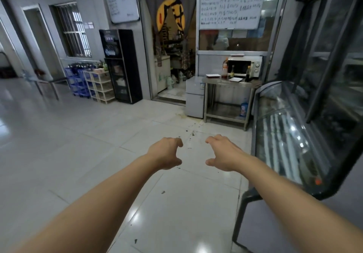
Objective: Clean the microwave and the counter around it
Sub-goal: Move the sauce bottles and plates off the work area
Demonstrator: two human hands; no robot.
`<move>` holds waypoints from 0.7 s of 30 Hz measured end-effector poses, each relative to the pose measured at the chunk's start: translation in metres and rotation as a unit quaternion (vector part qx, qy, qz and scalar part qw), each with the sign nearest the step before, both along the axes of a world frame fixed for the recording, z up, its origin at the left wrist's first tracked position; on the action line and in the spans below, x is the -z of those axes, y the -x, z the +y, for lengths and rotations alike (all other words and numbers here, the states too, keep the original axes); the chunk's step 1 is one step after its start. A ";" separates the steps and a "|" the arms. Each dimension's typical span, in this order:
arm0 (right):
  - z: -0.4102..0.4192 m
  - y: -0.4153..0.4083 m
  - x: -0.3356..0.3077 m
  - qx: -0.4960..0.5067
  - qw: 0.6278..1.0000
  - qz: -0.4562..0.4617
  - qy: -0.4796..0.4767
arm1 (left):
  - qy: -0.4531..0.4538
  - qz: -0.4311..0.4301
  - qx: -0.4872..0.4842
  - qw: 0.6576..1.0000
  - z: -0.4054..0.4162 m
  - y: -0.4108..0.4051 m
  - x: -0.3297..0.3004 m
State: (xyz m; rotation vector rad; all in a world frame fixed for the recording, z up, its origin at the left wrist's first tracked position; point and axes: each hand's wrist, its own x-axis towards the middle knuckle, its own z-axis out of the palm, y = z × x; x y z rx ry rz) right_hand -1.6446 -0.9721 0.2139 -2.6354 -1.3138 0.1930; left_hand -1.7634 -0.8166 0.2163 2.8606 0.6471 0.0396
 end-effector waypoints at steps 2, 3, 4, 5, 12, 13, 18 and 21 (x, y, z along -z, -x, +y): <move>0.026 -0.029 -0.002 -0.001 1.000 0.003 0.004 | -0.002 -0.001 -0.004 1.000 0.026 -0.029 -0.005; 0.038 -0.044 -0.003 -0.003 1.000 0.003 0.004 | -0.002 -0.005 -0.007 1.000 0.038 -0.043 -0.006; 0.049 -0.059 -0.005 -0.003 1.000 0.003 0.003 | -0.002 -0.009 -0.009 1.000 0.050 -0.056 -0.008; 0.061 -0.072 -0.007 -0.002 1.000 0.004 0.003 | -0.002 -0.011 -0.008 1.000 0.062 -0.069 -0.008; 0.133 -0.157 -0.008 0.009 1.000 -0.002 0.011 | 0.005 -0.010 0.010 1.000 0.140 -0.160 -0.002; 0.145 -0.170 -0.008 0.012 1.000 -0.006 0.015 | 0.005 -0.012 0.017 1.000 0.153 -0.175 -0.002; 0.211 -0.231 -0.009 0.049 0.998 -0.021 0.024 | 0.001 -0.024 0.055 0.998 0.229 -0.250 -0.001; 0.253 -0.267 -0.013 0.077 0.997 -0.020 0.023 | 0.001 -0.021 0.081 0.996 0.279 -0.296 -0.005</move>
